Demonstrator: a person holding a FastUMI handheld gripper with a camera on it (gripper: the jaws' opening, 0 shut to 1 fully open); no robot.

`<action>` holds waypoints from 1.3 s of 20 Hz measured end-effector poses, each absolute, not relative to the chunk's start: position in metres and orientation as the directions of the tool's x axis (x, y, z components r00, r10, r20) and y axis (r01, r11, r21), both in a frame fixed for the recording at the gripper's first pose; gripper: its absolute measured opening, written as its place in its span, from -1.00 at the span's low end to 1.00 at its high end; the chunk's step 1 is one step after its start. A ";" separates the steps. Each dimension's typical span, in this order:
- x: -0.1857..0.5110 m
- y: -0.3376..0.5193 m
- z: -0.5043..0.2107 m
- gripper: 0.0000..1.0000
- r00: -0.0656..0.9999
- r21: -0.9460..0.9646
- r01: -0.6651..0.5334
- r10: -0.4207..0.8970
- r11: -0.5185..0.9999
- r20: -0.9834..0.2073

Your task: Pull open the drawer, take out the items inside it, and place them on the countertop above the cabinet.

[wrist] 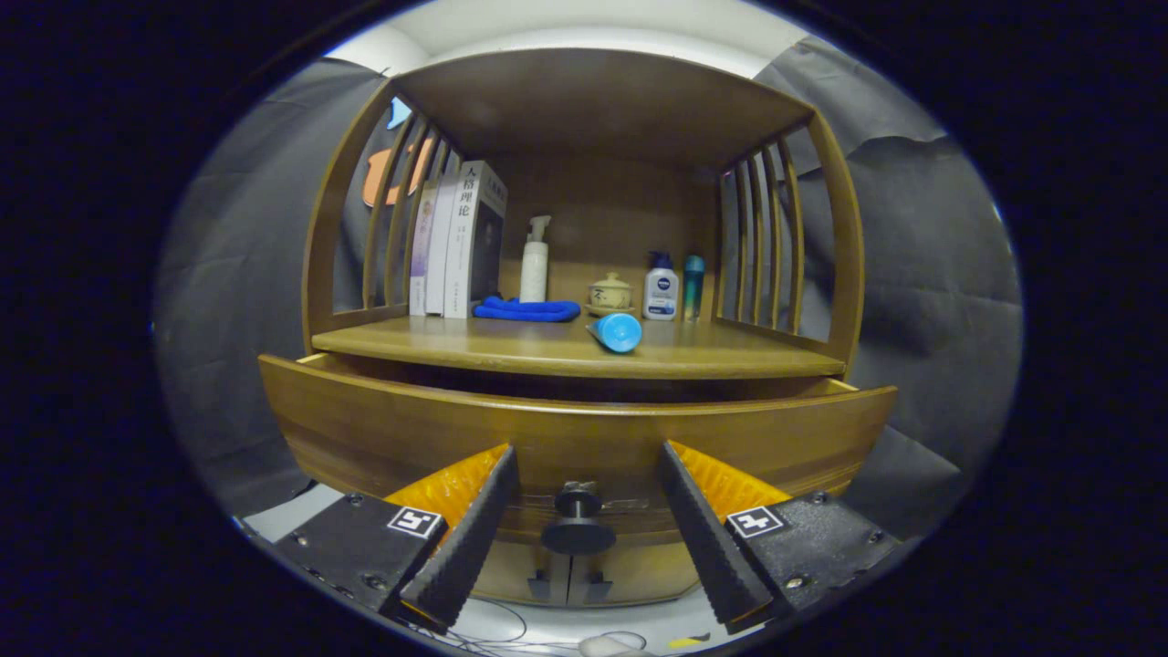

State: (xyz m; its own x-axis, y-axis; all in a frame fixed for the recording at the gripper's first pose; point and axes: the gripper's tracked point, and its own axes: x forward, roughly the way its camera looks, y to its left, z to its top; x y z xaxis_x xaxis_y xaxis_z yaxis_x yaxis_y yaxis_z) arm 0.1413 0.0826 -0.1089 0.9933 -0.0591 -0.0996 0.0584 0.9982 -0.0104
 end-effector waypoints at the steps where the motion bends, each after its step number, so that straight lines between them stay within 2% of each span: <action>1: 0.145 0.083 -0.109 0.97 0.993 -0.015 0.060 -0.061 0.998 -0.097; 18: 0.194 0.083 -0.099 0.94 0.993 -0.005 0.048 -0.048 0.999 -0.107; 20: 0.181 0.079 -0.090 0.96 0.995 0.000 0.059 -0.058 0.998 -0.079; 26: 0.082 0.069 -0.055 0.98 1.000 0.030 0.019 -0.019 0.999 0.004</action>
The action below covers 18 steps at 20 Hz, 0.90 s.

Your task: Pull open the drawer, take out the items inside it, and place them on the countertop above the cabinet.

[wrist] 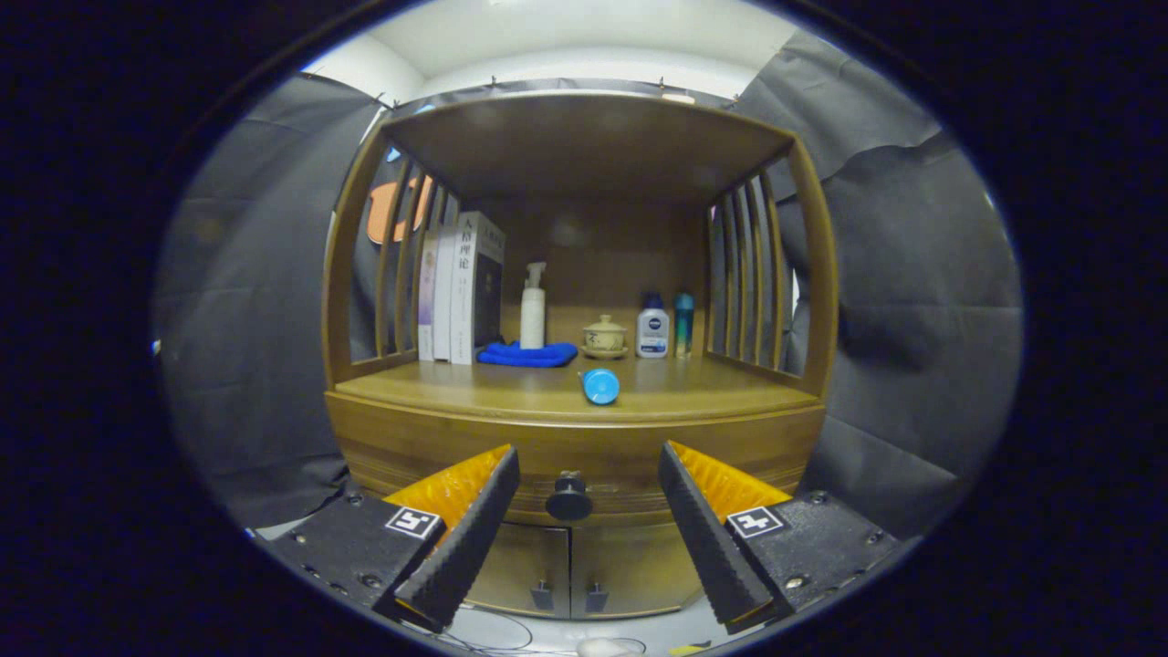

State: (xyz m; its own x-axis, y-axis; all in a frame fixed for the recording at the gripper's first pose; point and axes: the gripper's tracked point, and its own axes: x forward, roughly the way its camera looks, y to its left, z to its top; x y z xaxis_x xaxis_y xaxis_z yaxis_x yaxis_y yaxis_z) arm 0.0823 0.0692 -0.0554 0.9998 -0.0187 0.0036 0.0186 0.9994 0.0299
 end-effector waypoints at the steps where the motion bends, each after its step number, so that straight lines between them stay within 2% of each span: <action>1: 0.072 0.068 -0.051 0.99 1.000 0.032 0.009 -0.009 0.999 0.007; 5: 0.051 0.049 -0.042 0.98 0.999 0.085 0.030 -0.033 0.996 0.034; 9: 0.049 0.041 -0.052 0.99 0.998 0.062 0.056 -0.056 0.997 -0.005; 18: 0.039 0.052 -0.039 0.98 0.999 0.086 0.028 -0.030 0.996 0.021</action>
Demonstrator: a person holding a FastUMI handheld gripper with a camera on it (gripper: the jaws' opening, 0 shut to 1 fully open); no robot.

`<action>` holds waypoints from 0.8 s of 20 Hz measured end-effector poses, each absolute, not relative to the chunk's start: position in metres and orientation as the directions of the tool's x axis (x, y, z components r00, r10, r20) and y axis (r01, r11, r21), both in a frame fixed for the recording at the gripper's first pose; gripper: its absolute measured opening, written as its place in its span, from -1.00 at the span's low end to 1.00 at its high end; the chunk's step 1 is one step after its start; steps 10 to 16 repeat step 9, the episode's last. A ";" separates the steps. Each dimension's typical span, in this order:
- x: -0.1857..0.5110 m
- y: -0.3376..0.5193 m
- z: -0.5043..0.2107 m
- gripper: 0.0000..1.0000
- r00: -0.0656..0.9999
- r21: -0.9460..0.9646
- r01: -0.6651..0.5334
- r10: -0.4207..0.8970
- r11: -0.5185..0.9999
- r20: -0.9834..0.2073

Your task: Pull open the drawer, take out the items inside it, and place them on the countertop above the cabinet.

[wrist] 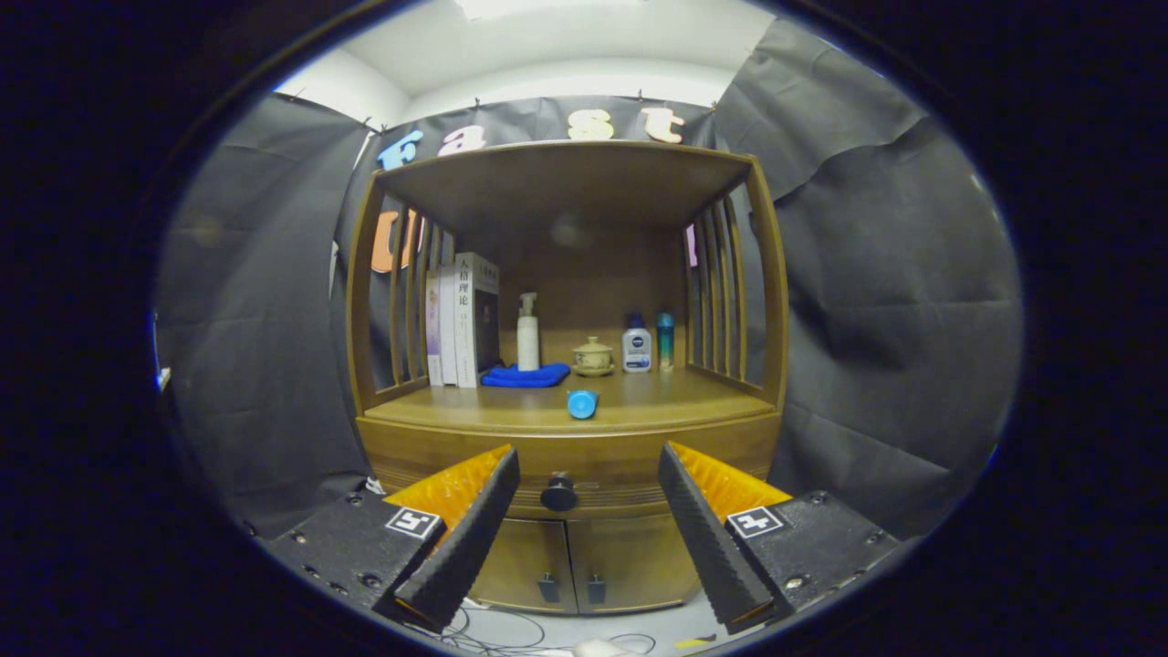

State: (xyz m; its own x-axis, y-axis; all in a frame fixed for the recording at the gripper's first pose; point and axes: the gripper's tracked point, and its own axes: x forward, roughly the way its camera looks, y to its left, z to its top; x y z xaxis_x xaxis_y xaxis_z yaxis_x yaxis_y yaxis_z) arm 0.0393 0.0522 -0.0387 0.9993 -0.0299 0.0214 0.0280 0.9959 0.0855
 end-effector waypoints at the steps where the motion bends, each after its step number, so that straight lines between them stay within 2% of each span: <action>1: 0.040 0.051 -0.039 0.99 0.999 0.089 0.030 -0.032 0.996 0.020; 16: 0.038 0.049 -0.036 0.98 0.999 0.097 0.039 -0.041 0.994 0.023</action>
